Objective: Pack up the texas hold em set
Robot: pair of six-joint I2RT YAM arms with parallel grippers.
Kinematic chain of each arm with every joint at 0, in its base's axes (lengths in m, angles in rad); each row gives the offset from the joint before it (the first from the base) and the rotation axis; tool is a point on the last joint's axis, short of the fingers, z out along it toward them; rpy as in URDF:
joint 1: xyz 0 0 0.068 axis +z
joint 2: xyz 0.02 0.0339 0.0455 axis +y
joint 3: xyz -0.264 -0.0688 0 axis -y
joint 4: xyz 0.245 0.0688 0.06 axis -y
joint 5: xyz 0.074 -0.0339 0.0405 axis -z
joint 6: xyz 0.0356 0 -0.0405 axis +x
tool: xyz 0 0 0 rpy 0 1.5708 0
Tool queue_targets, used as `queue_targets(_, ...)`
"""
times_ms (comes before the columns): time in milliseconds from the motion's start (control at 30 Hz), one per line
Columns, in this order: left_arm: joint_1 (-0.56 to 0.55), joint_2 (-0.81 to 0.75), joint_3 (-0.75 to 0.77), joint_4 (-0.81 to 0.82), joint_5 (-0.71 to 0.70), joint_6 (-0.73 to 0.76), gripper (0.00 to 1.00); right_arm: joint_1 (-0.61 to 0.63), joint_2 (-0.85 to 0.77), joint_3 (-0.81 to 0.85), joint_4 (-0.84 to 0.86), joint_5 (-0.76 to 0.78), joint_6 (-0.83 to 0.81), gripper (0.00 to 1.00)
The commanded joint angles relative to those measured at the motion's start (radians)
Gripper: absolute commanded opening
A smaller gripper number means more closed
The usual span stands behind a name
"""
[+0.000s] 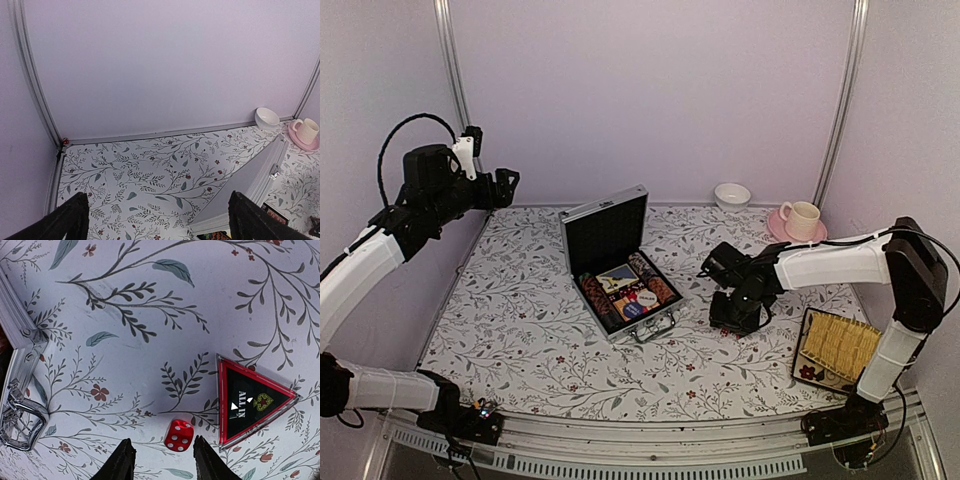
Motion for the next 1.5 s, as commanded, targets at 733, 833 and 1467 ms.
queue_targets(733, 0.008, 0.001, 0.004, 0.001, 0.0, 0.005, 0.97, -0.006, 0.049, -0.004, 0.036, 0.009, -0.008, 0.25)
queue_targets(833, 0.007, -0.001, 0.004, 0.001, 0.003, 0.005, 0.97, -0.005, 0.049, -0.003, 0.035, 0.011, -0.012, 0.22)
queue_targets(1467, 0.008, -0.007, 0.004, 0.002, 0.006, 0.003, 0.97, 0.007, 0.041, 0.064, 0.008, 0.037, -0.19, 0.08)
